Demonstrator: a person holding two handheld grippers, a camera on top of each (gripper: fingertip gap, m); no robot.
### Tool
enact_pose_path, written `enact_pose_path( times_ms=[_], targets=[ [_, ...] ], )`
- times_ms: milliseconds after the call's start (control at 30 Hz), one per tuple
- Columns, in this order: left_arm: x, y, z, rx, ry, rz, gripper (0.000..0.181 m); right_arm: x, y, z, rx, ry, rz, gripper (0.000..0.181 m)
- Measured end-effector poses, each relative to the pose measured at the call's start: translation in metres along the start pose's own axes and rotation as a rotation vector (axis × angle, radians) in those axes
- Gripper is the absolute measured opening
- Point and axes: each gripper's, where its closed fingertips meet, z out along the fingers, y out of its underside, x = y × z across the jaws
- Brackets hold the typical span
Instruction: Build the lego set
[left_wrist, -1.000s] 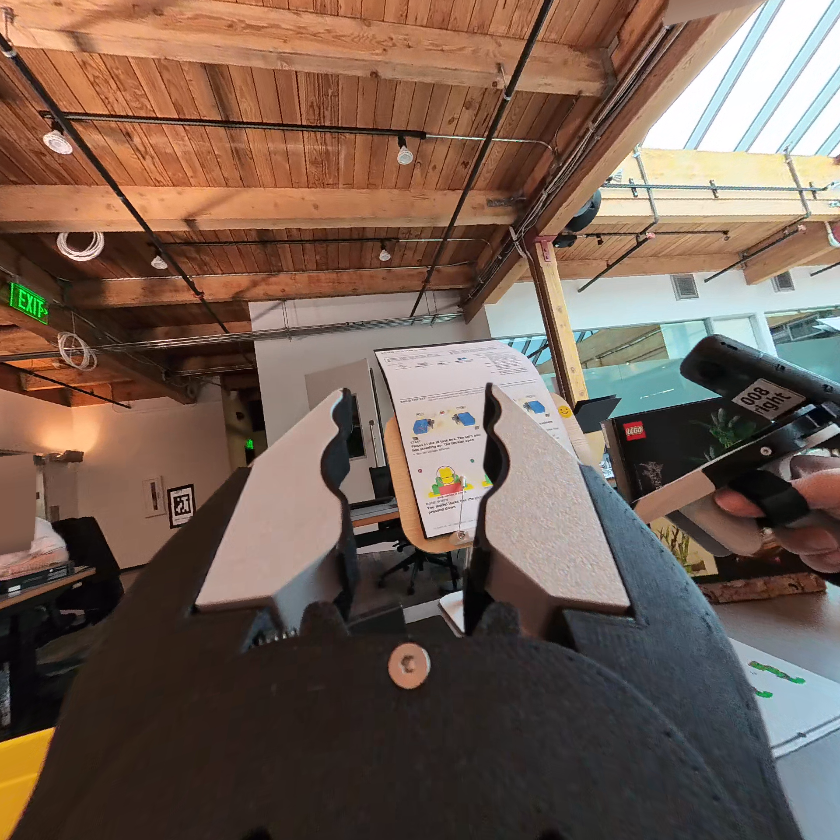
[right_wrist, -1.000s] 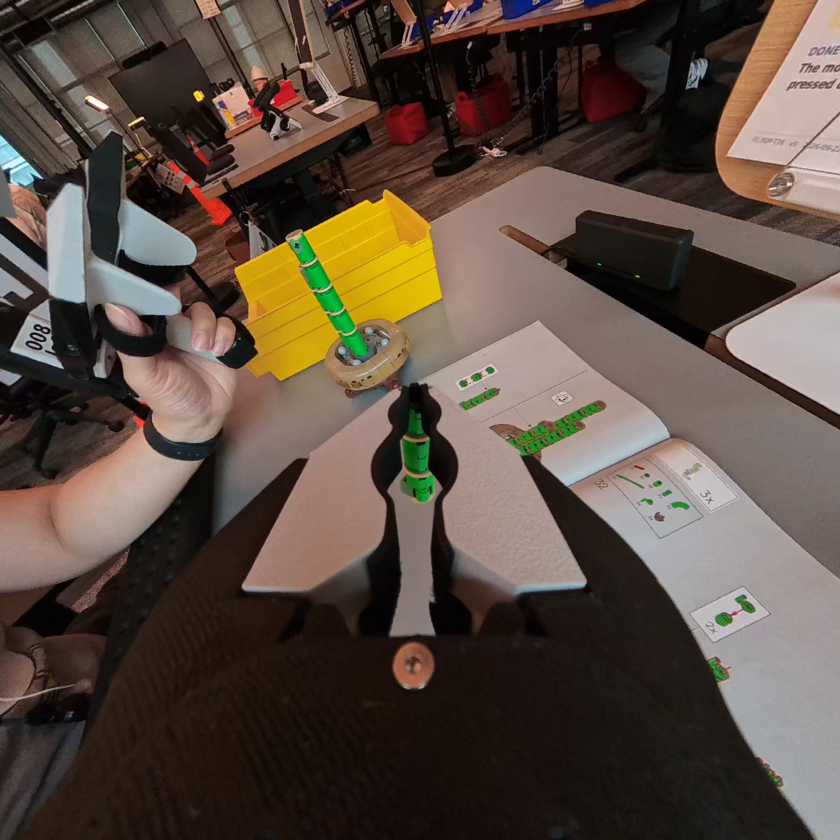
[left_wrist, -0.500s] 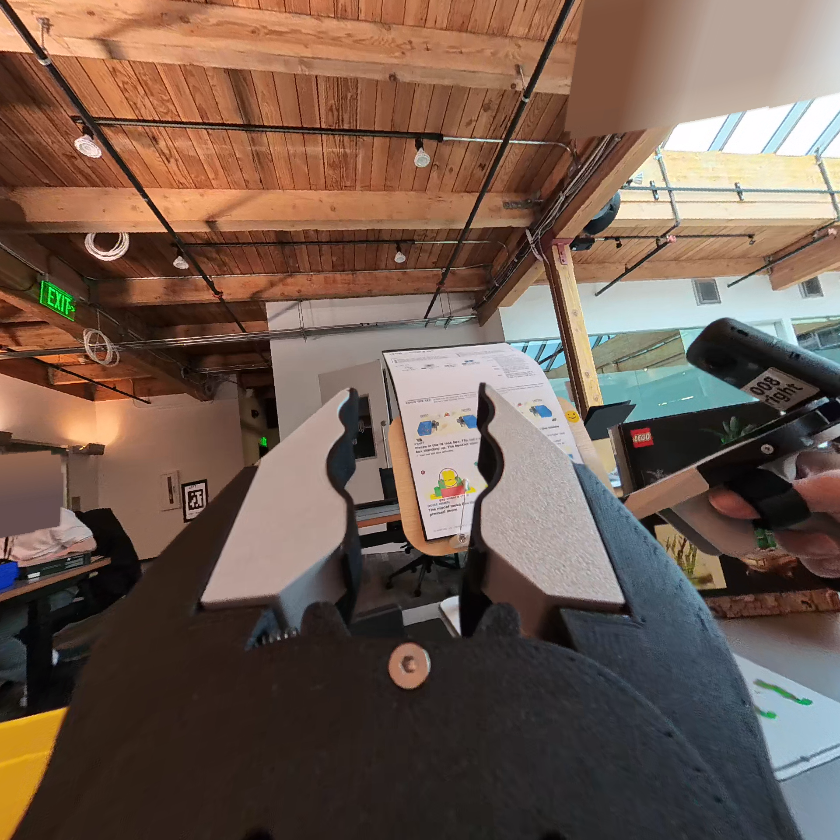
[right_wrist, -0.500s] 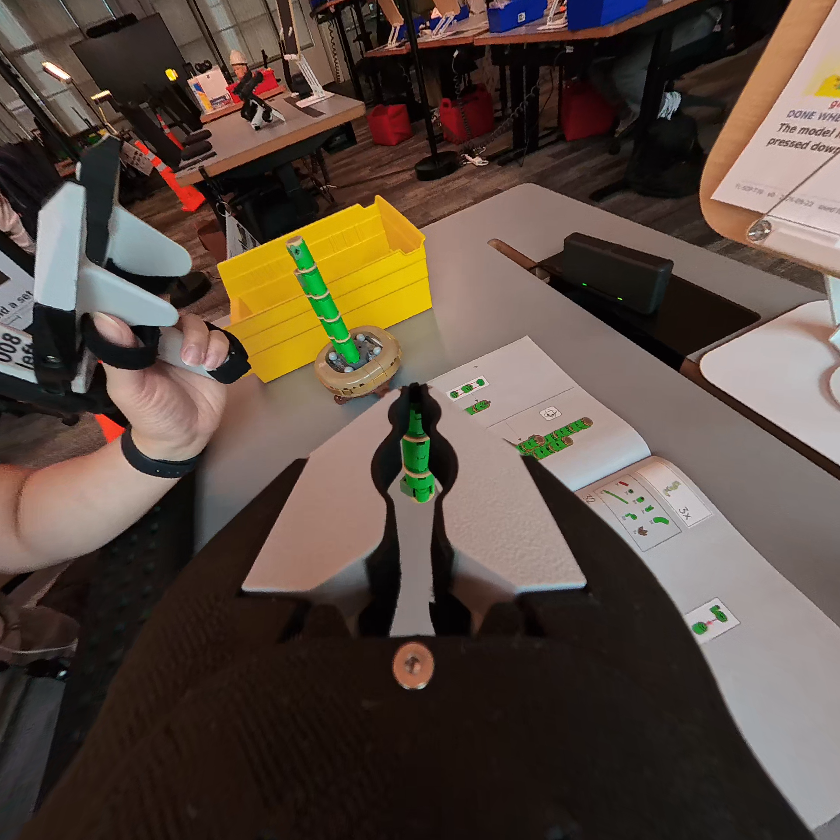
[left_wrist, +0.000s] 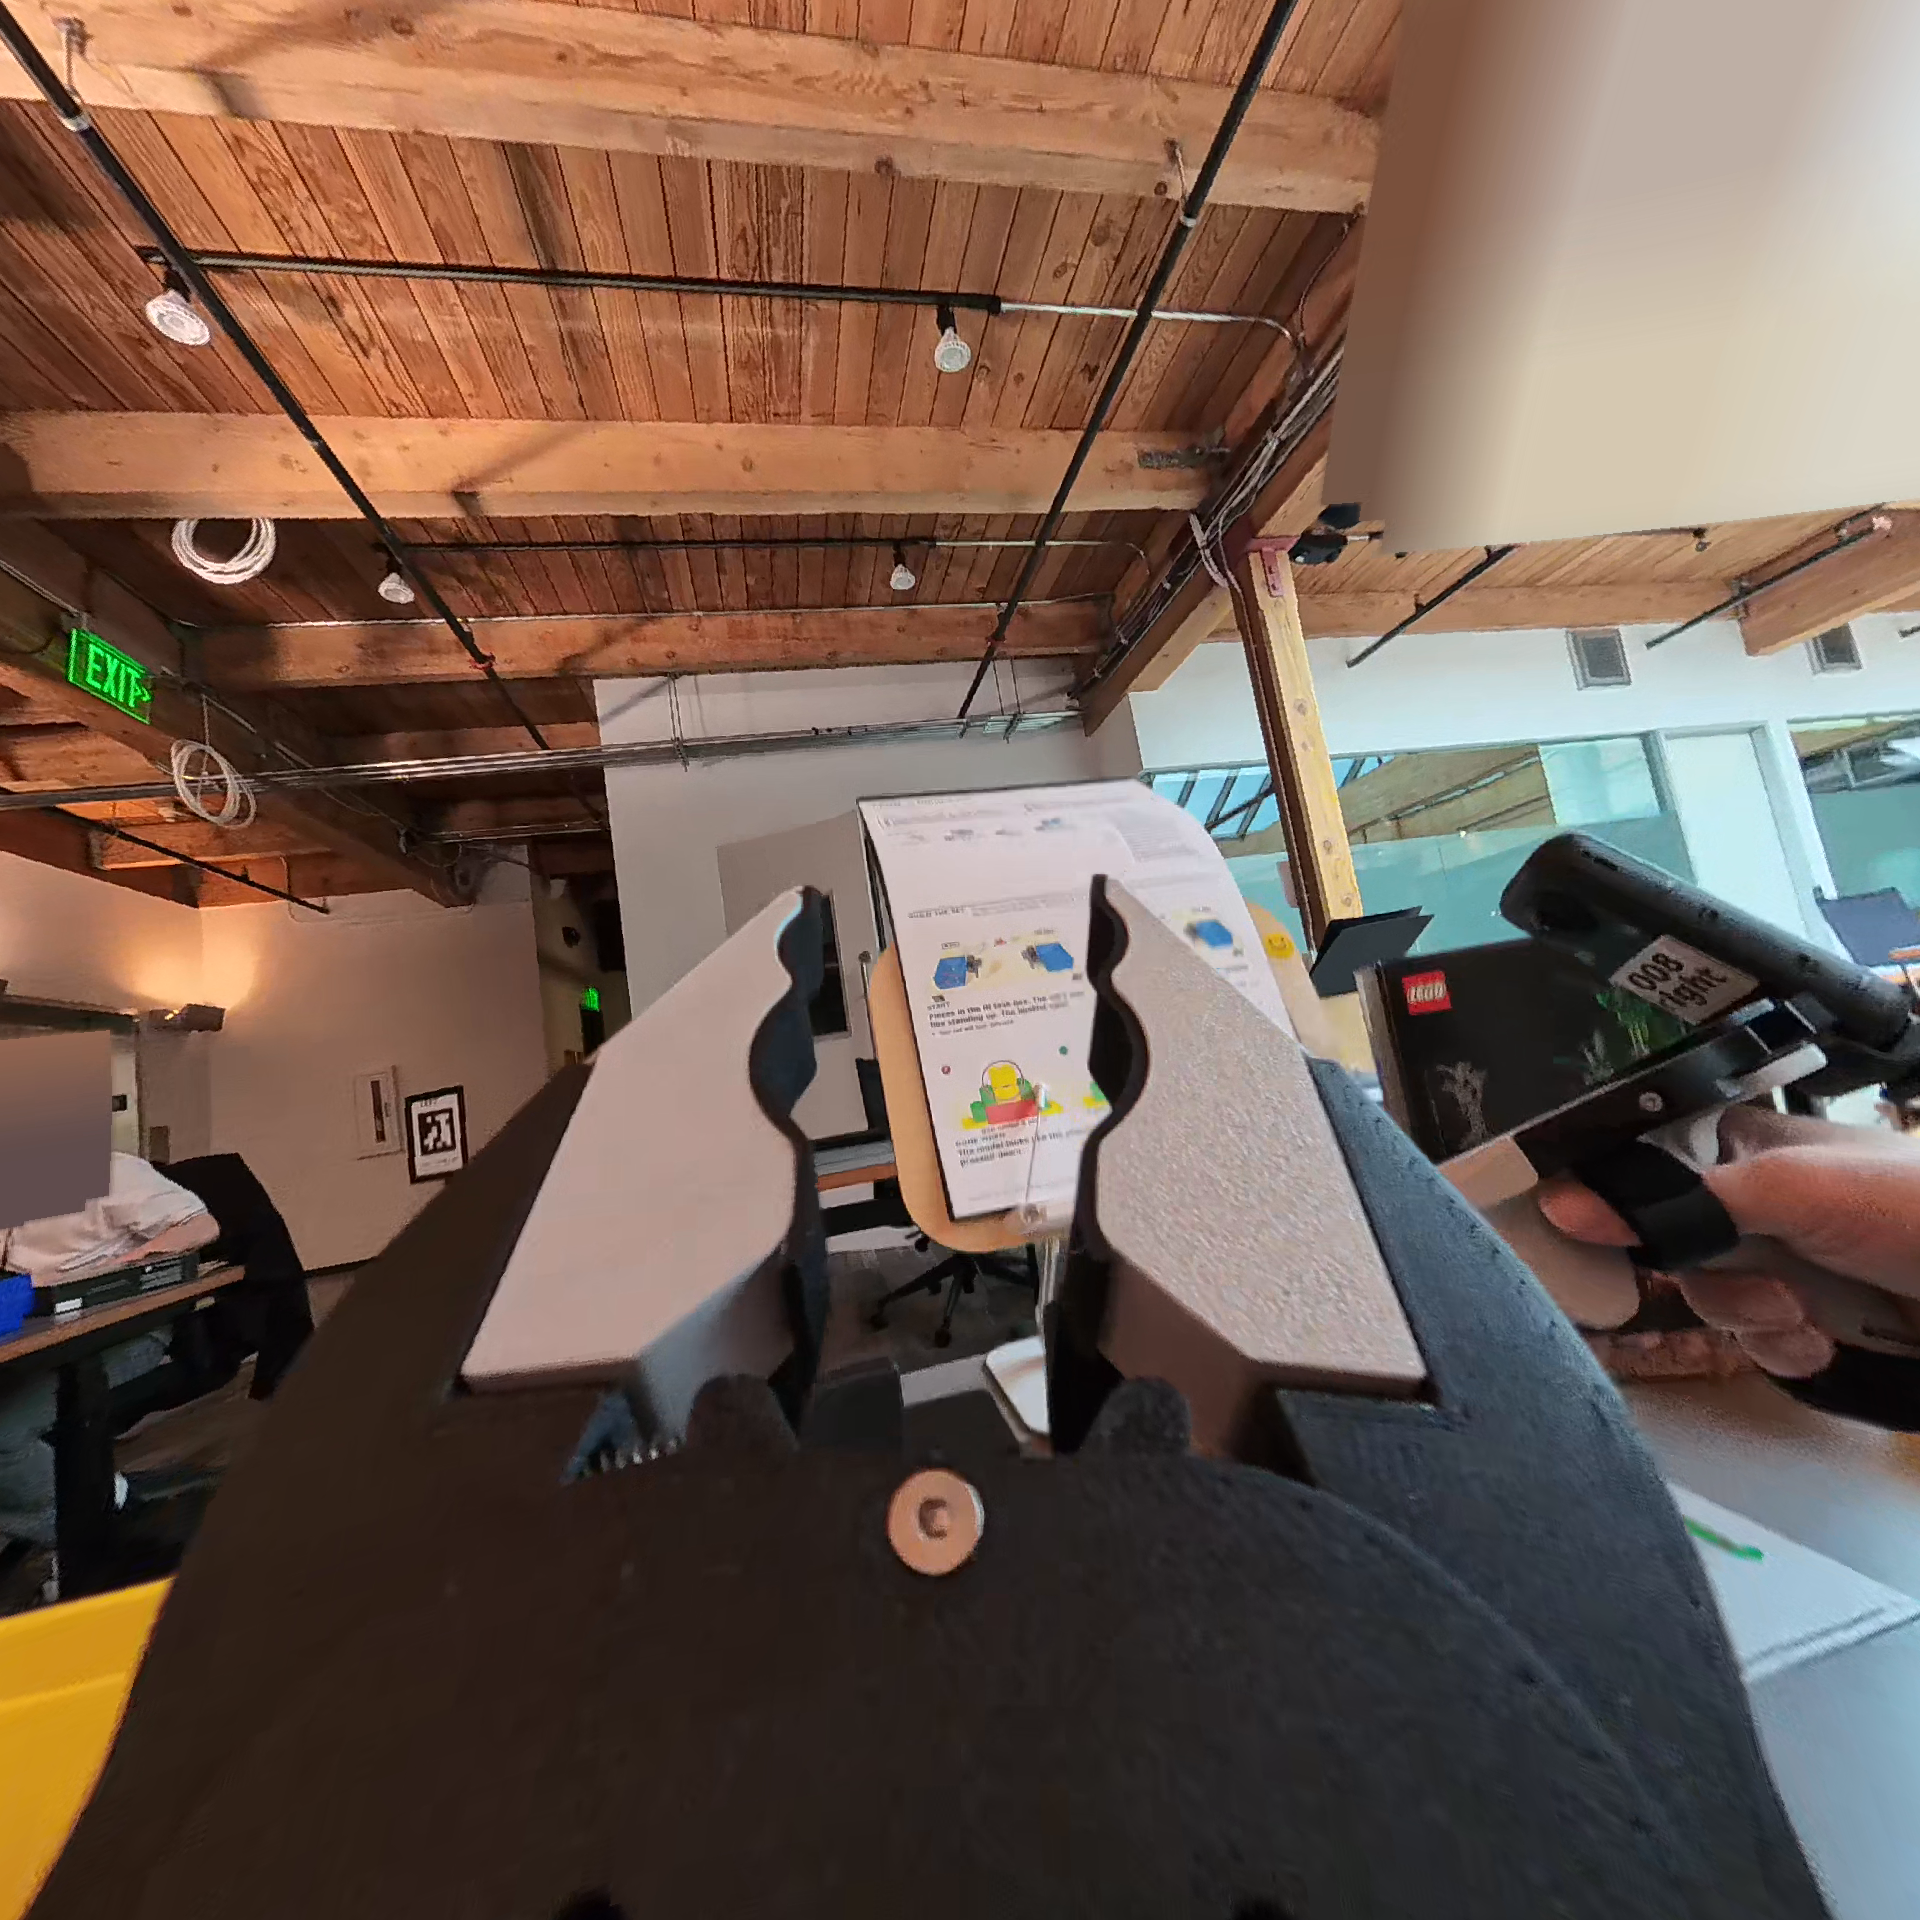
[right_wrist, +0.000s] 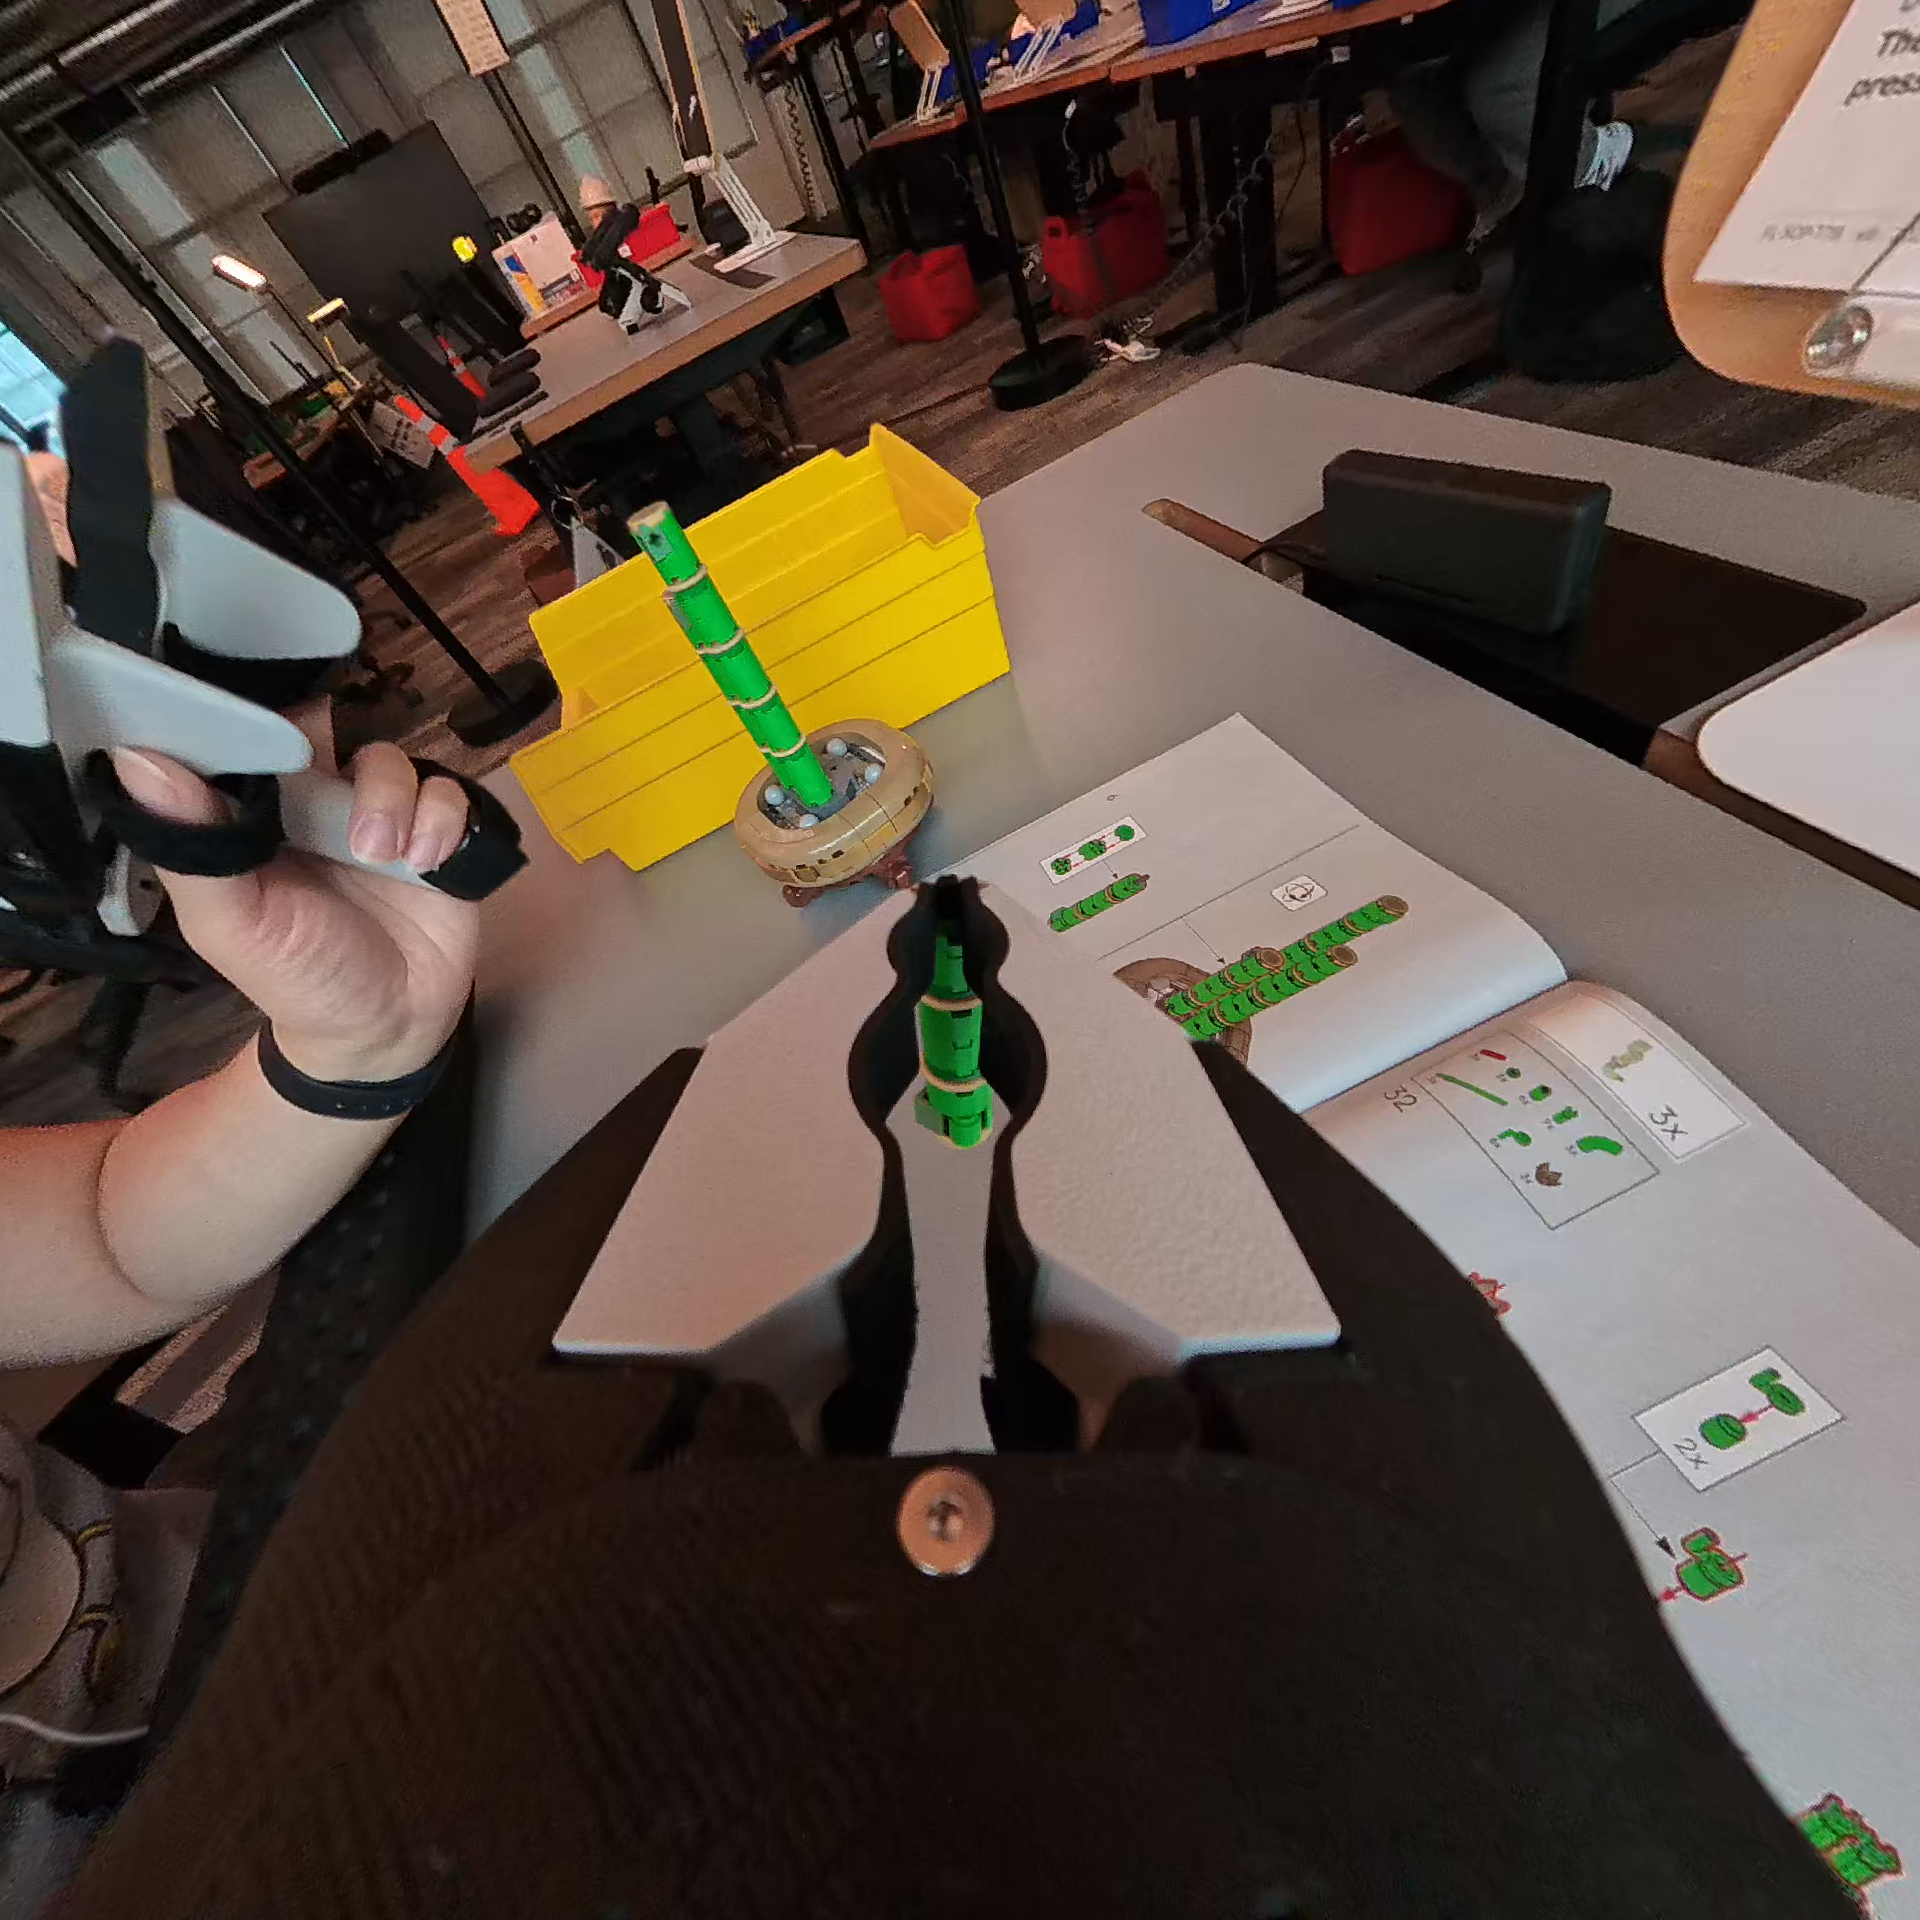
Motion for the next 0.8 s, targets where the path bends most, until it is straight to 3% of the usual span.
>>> enact_pose_path(
  times_ms=[233,433,667,800],
  targets=[
    [0.029,0.042,-0.001,-0.119,0.098,-0.037,0.048,0.010,0.003,-0.015,0.082,-0.074,0.150,0.003],
    [0.030,0.020,-0.007,-0.038,0.100,-0.005,0.045,0.001,-0.020,-0.039,0.142,-0.078,0.121,0.003],
    [0.020,0.020,-0.011,-0.028,0.056,0.093,0.045,-0.018,-0.029,-0.044,0.125,-0.054,0.036,0.003],
    [0.015,0.010,-0.011,0.000,0.048,0.063,0.046,-0.021,-0.031,-0.044,0.115,-0.040,0.009,0.003]
  ],
)
